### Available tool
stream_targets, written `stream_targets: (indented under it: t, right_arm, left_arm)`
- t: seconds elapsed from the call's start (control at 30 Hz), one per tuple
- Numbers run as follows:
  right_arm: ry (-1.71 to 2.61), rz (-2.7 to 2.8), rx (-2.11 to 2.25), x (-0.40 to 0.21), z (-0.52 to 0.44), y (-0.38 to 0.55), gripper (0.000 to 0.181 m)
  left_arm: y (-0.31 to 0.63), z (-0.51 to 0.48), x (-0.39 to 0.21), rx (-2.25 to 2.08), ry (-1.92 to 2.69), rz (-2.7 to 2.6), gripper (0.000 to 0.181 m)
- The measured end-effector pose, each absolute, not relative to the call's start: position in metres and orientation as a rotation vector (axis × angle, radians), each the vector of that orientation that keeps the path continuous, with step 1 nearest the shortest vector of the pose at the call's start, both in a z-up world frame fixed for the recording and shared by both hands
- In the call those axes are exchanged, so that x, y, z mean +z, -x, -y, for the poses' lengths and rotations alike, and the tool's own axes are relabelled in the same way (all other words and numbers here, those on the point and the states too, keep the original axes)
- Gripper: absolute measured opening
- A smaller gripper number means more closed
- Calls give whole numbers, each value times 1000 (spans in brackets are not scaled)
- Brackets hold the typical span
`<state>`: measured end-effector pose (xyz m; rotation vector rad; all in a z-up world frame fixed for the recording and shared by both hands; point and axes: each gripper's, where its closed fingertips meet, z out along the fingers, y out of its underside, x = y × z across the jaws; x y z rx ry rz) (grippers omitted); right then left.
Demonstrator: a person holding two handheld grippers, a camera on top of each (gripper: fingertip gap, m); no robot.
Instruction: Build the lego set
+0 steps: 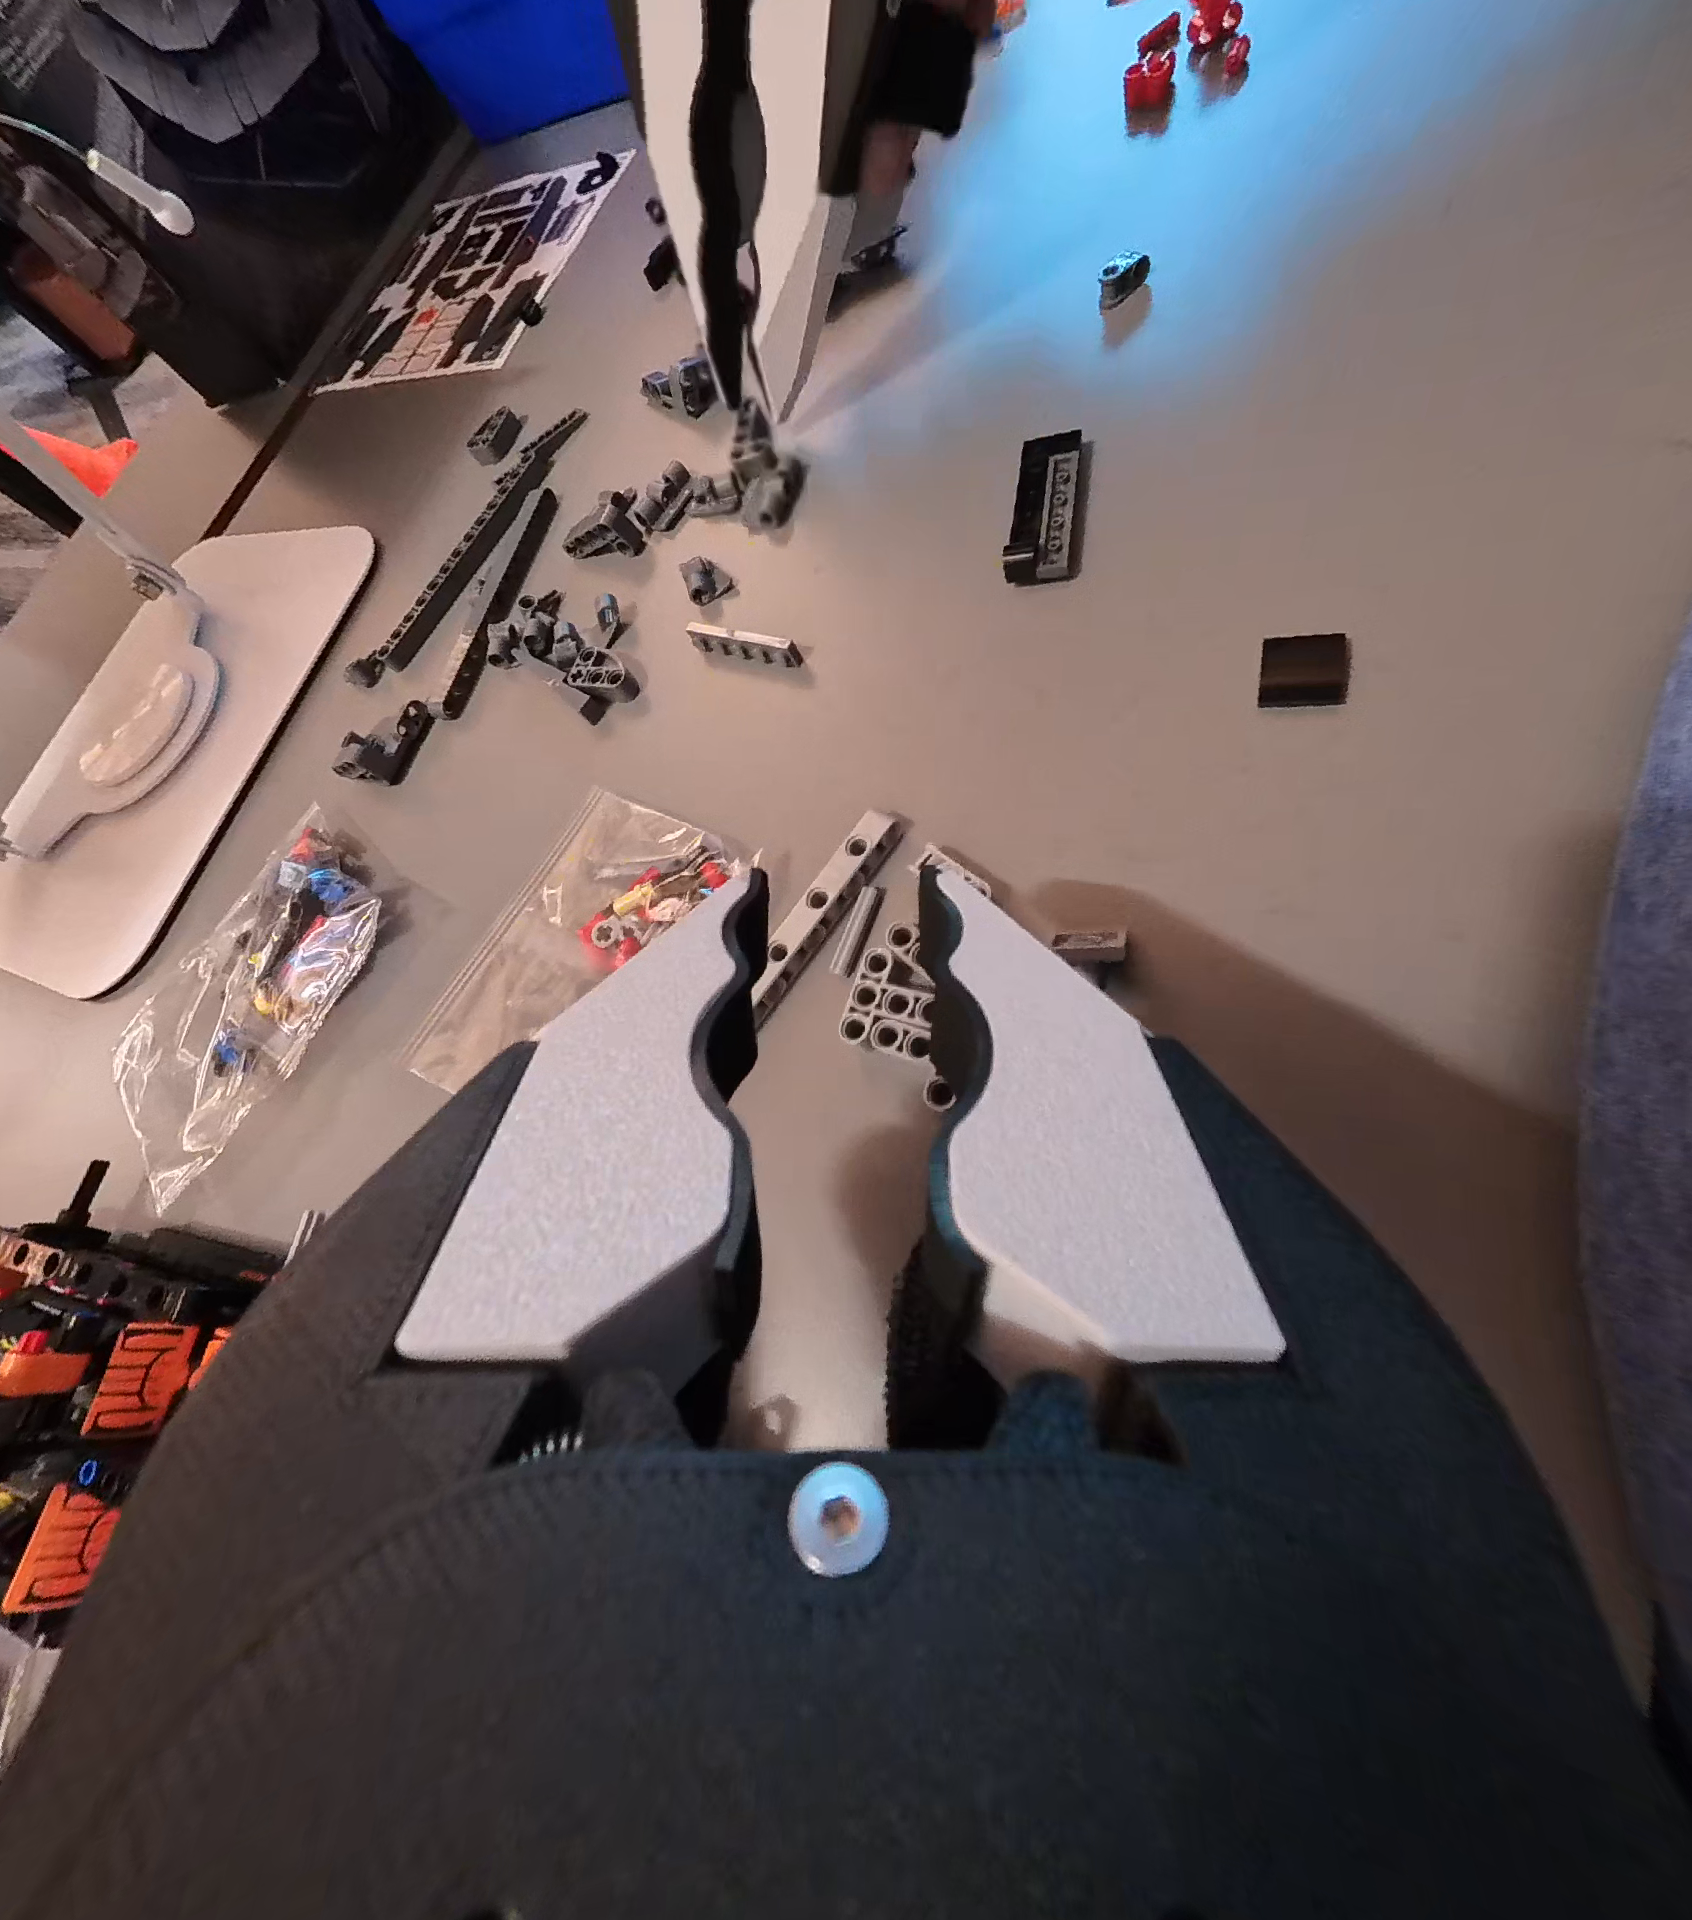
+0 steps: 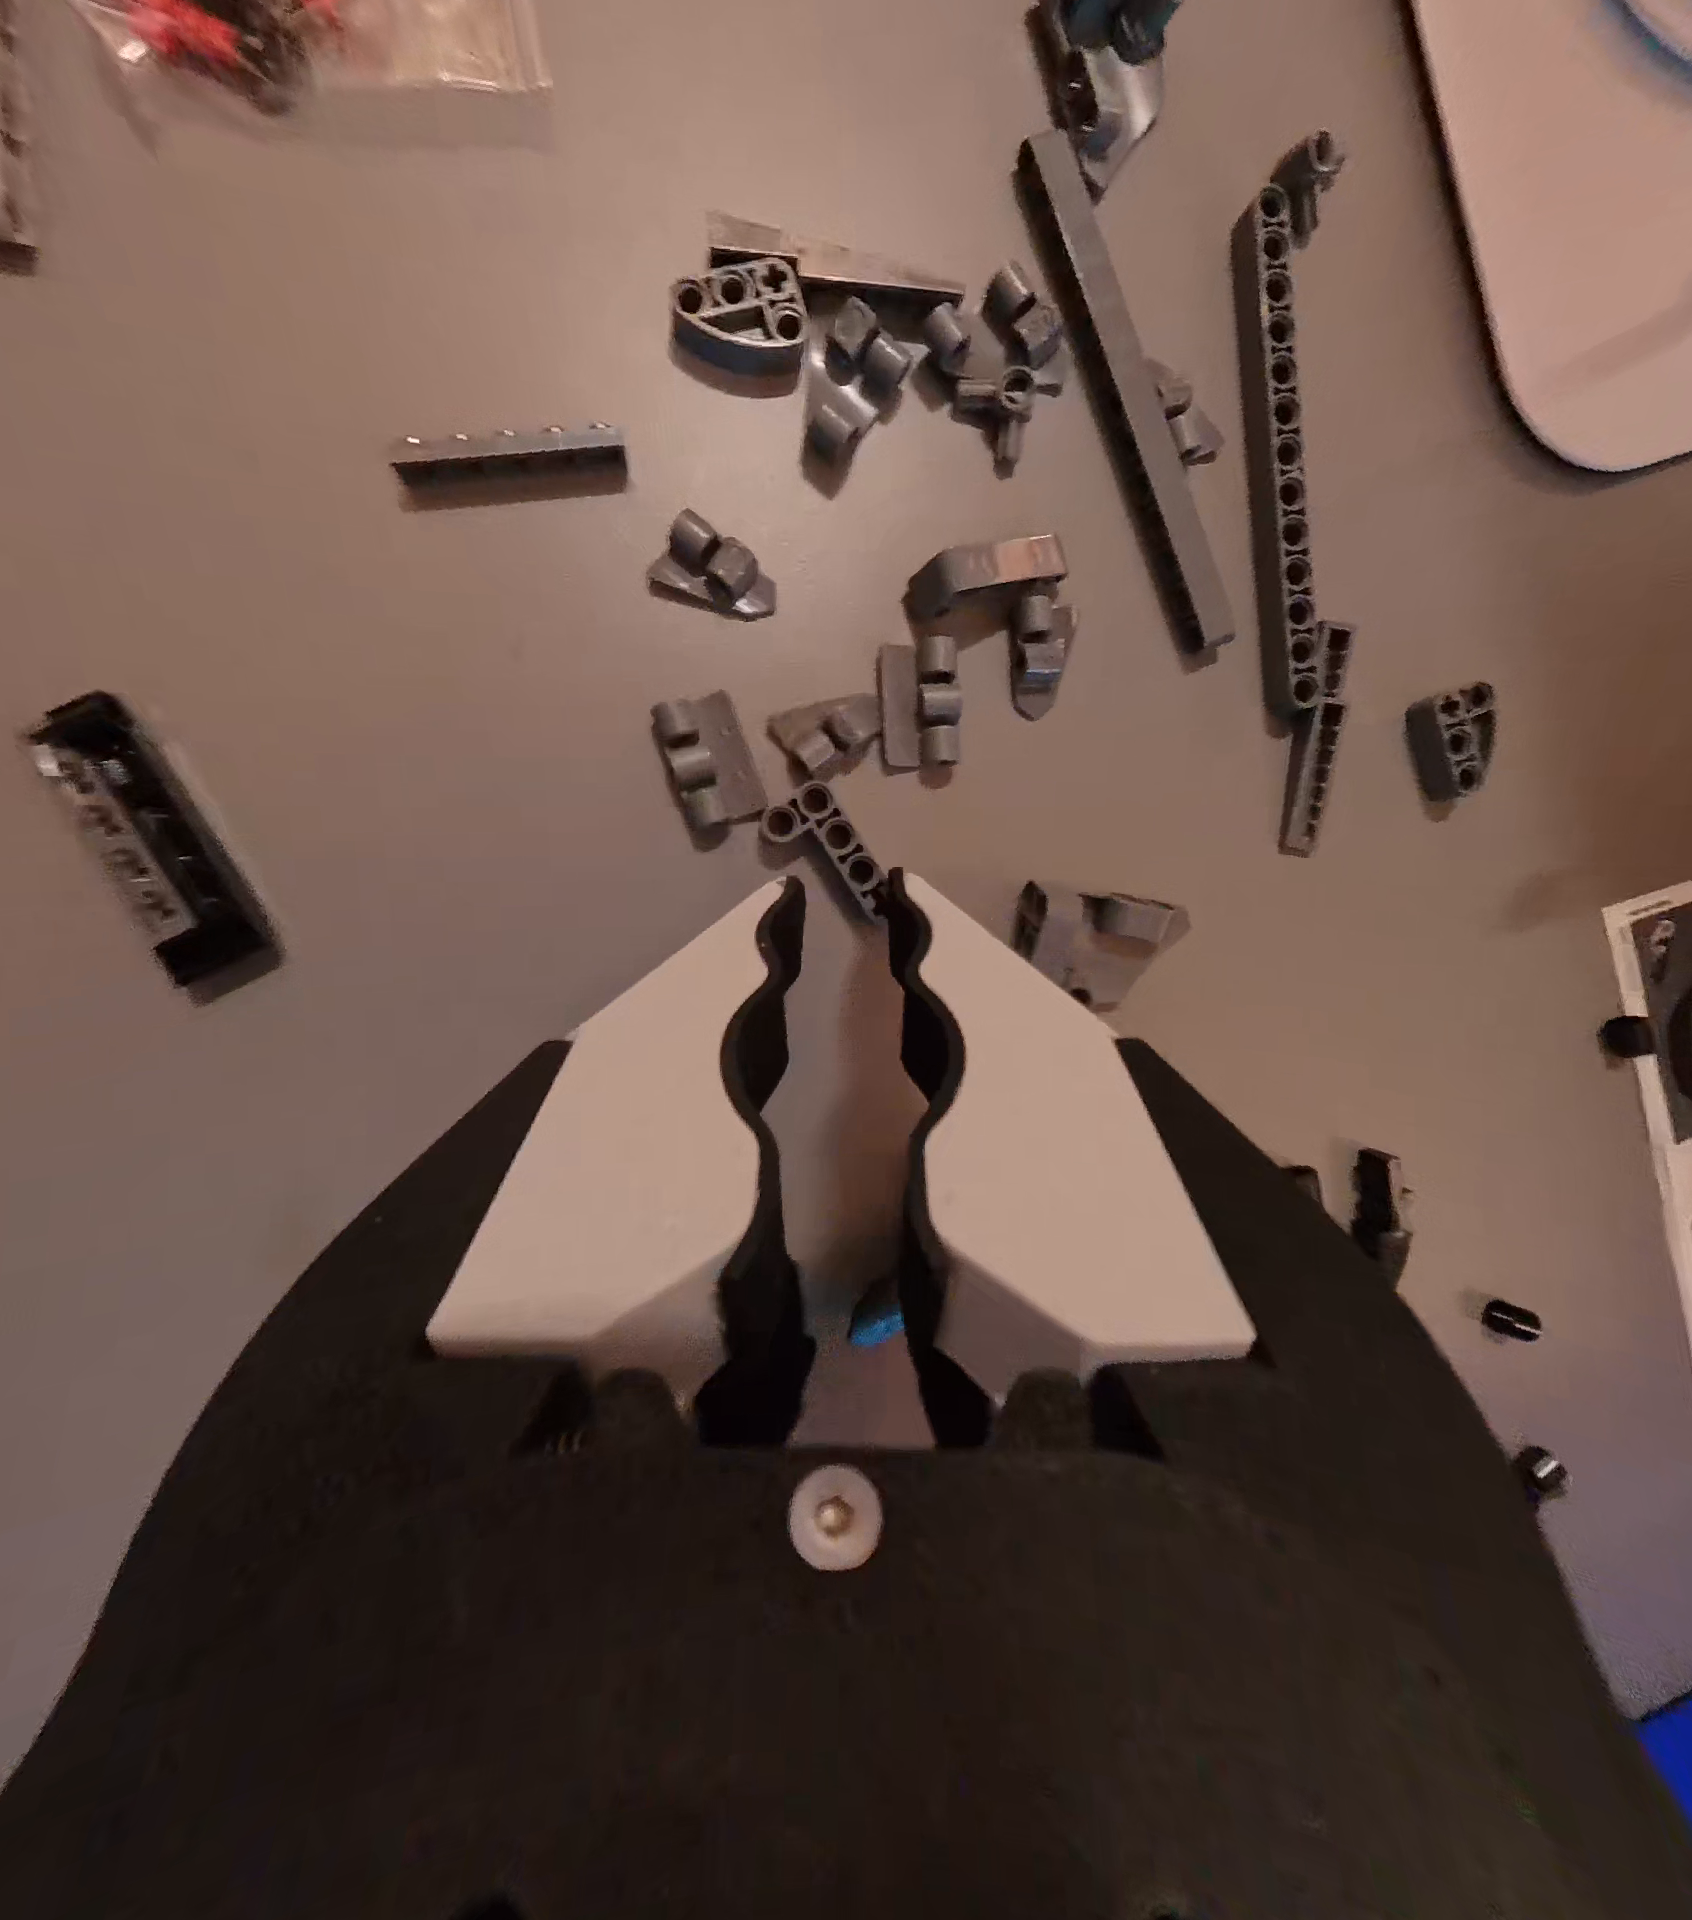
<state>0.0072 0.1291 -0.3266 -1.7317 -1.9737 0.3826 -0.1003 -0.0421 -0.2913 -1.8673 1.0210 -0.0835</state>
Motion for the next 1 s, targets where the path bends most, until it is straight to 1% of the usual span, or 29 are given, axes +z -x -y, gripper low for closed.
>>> stream_targets:
  t: [0.03, 0.1, 0.27, 0.43, 0.6, 0.63, 0.67, 0.7, 0.73, 0.8, 0.87, 1.0]
  right_arm:
    - [1738, 1977, 406, -324, -126, -8, 16]
    - [1740, 1962, 429, -317, -126, -9, 20]
    - [1731, 1886, 433, -296, -146, -8, 21]
    - [1693, 1906, 432, -290, -154, 12, 25]
    - [1664, 1938, 455, -279, -142, 29, 40]
    - [1659, 1923, 469, -274, -138, 29, 46]
    - [1664, 1912, 479, -270, -133, 27, 59]
    - [1685, 1908, 482, -268, -127, 23, 70]
    - [1709, 1905, 477, -268, -121, 18, 75]
    - [1735, 1889, 474, -266, -108, 5, 90]
    - [1754, 1850, 483, -264, -95, -8, 100]
    - [1804, 1769, 522, -267, -67, -35, 115]
  left_arm:
    - [100, 42, -291, -85, 1867, -1022, 26]
    - [99, 42, -291, -84, 1867, -1024, 26]
    - [104, 43, -290, -81, 1879, -1004, 26]
    - [118, 47, -287, -69, 1907, -938, 27]
    - [131, 55, -281, -75, 1923, -837, 44]
    - [134, 56, -278, -70, 1918, -815, 48]
    - [138, 57, -276, -62, 1919, -793, 52]
    - [144, 59, -275, -54, 1928, -772, 53]
    - [149, 60, -275, -49, 1943, -750, 53]
    - [156, 64, -277, -57, 1968, -720, 64]
    - [159, 71, -279, -82, 1976, -704, 73]
    - [161, 83, -278, -102, 1999, -686, 85]
